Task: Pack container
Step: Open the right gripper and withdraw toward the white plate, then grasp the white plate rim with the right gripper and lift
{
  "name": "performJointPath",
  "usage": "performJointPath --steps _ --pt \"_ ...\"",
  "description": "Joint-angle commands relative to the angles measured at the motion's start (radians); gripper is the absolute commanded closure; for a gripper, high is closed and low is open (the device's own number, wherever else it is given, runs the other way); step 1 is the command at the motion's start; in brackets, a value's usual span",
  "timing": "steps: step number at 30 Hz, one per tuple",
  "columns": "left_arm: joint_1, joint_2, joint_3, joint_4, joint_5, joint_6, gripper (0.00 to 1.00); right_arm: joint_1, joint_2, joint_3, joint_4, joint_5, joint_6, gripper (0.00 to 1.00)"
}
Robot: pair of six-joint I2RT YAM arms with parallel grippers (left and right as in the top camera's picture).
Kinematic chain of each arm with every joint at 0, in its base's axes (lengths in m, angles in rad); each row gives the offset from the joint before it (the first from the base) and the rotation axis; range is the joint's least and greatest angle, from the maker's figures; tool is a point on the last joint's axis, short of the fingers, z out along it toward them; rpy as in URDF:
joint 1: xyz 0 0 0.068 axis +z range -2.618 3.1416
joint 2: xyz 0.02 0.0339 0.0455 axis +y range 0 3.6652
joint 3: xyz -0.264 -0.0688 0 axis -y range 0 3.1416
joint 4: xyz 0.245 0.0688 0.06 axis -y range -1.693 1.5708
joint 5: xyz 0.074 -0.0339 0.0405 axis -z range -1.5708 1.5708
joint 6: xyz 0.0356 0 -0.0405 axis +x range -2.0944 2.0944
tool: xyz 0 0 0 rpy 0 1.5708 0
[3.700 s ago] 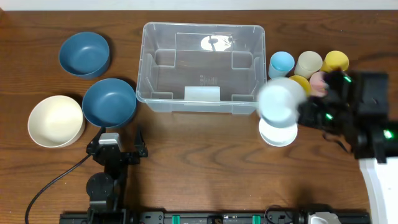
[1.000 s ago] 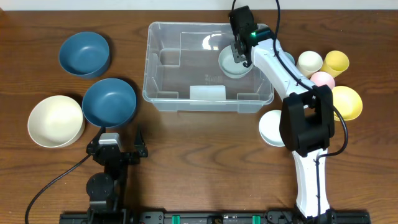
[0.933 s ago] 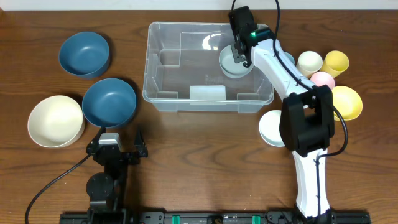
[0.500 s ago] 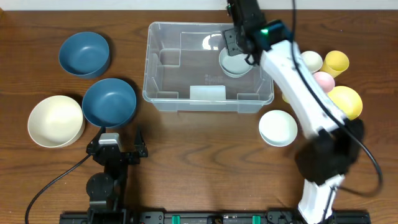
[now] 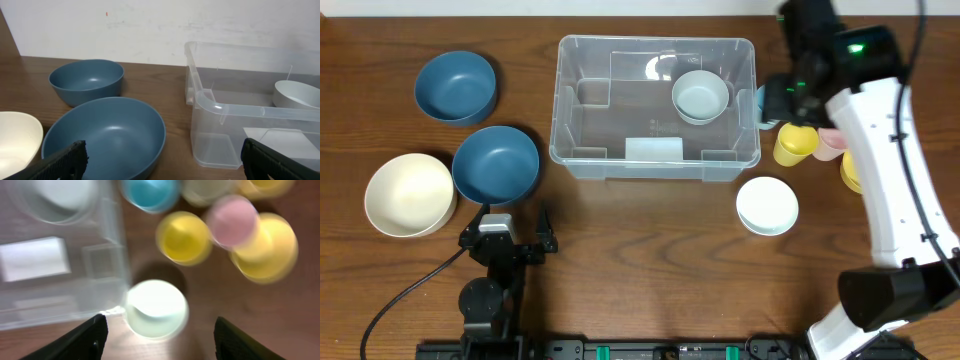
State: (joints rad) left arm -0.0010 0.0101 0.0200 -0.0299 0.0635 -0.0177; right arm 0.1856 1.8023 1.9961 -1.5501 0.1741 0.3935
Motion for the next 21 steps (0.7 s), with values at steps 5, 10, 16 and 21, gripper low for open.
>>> performJointPath --steps 5,10,16,21 --pt "0.003 -0.006 -0.016 -0.037 0.004 0.014 0.02 -0.103 -0.017 -0.124 -0.06 0.001 0.078 0.31" --pt "0.003 -0.006 -0.016 -0.037 0.004 0.014 0.02 -0.099 -0.041 -0.369 0.046 -0.051 0.085 0.34" --pt "0.003 -0.006 -0.016 -0.037 0.004 0.014 0.02 -0.101 -0.109 -0.644 0.241 -0.155 0.085 0.37" --pt "0.003 -0.006 -0.016 -0.037 0.004 0.014 0.02 -0.101 -0.187 -0.761 0.296 -0.168 0.117 0.38"
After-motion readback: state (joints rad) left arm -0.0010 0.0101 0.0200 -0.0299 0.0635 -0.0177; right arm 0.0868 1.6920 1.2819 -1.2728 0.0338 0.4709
